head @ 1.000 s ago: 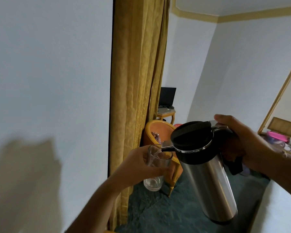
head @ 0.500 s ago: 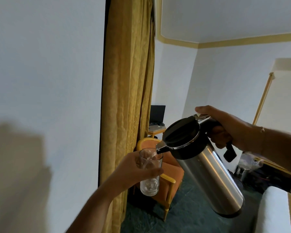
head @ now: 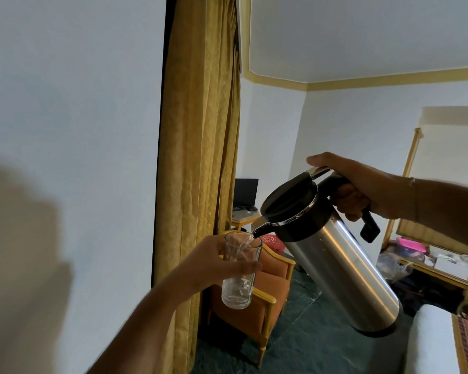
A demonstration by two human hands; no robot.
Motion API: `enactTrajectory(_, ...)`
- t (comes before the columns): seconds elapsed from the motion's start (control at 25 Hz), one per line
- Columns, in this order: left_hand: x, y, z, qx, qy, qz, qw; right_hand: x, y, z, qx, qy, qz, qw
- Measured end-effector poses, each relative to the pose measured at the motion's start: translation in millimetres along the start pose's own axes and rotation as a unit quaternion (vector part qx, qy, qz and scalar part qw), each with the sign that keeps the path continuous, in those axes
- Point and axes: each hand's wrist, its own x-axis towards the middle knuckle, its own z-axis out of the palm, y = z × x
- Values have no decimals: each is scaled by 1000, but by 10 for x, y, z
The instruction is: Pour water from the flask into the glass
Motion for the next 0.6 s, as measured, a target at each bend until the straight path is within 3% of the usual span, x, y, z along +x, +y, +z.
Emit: enactTrajectory(0.6, 84, 95, 48, 72, -5, 44, 996, -150, -212, -104, -29, 31, 12, 999)
